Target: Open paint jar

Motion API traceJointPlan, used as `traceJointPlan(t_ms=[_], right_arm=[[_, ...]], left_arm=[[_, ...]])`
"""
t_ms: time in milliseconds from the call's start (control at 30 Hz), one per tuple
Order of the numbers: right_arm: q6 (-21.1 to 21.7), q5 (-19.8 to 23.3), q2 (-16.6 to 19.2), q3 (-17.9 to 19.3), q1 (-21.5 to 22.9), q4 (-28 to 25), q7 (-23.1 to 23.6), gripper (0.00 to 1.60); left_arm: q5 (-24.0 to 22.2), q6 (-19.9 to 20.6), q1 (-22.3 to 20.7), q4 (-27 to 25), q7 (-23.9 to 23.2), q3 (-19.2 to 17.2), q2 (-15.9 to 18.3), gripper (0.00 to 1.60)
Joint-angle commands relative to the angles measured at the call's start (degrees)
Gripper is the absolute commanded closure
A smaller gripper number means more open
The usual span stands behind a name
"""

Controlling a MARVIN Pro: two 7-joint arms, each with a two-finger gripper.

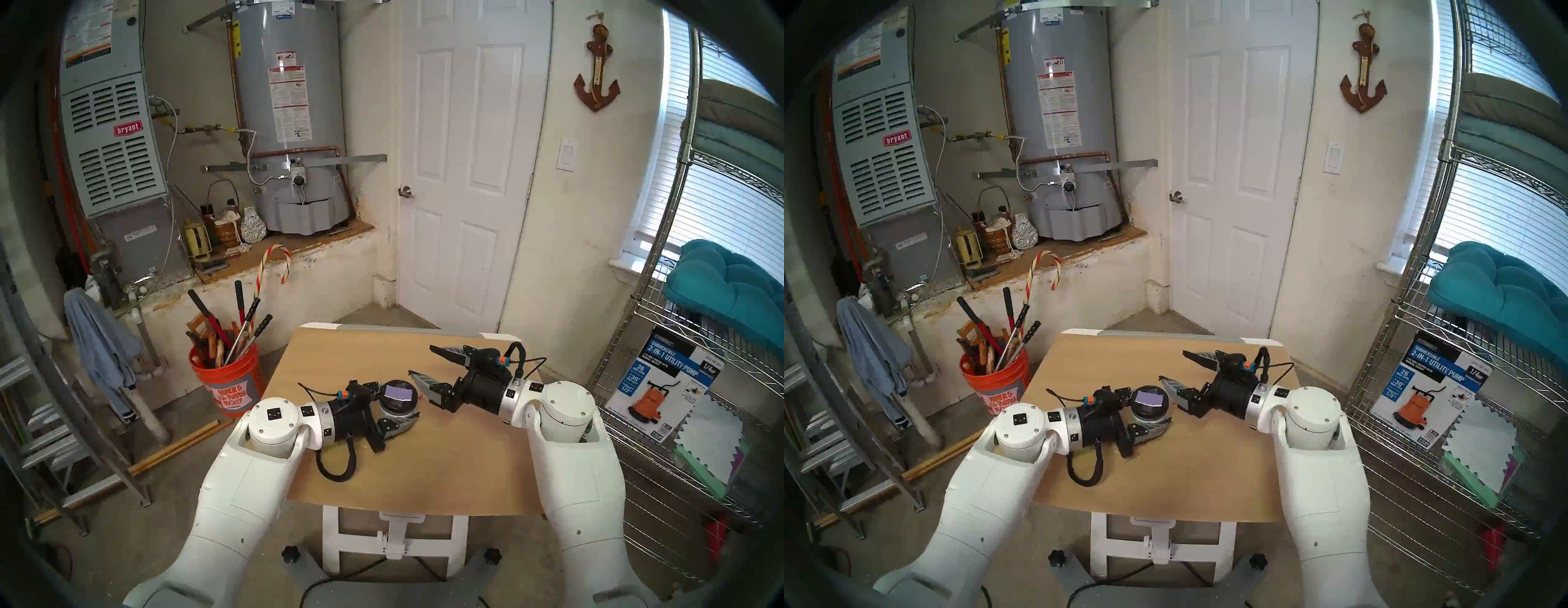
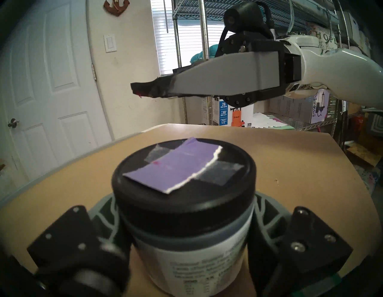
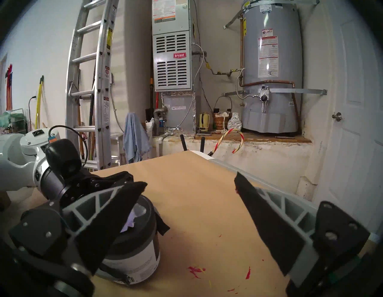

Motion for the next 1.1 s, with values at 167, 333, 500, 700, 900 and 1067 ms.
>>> traceJointPlan(t_ms=[167,333,500,700,900,1067], right_arm=[[-0.2,0.1,-0.5,-0.4,1.4,-0.4,0.1,0.00],[-0.3,0.0,-0.6,-0.5,1.6,0.0,0.1,0.00],[-0.3,-0.1,-0.6,-0.6,1.8,0.2,0.1,0.00],[-0.4,-0.2,-0.6,-0.7,1.9,0.4,0.0,0.00],[-0.4,-0.2,-0.6,-0.8,1.9,0.6,0.1,0.00],[-0.5,-0.2,-0.6,-0.8,1.9,0.6,0.1,0.00]], left_arm=[[-0.3,-0.2,-1.0,-0.4,0.8,-0.6,-0.2,1.19],[-0.2,0.0,-1.4,-0.2,0.7,-0.5,-0.1,0.04],[-0.5,-0.1,-1.7,0.2,0.5,-0.5,-0.1,0.00],[-0.3,-0.2,-1.7,0.2,0.8,-0.5,-0.2,0.00],[-0.2,-0.3,-1.8,0.2,0.7,-0.5,-0.3,0.00],[-0.2,-0.3,-1.8,0.2,0.7,-0.6,-0.3,0.00]])
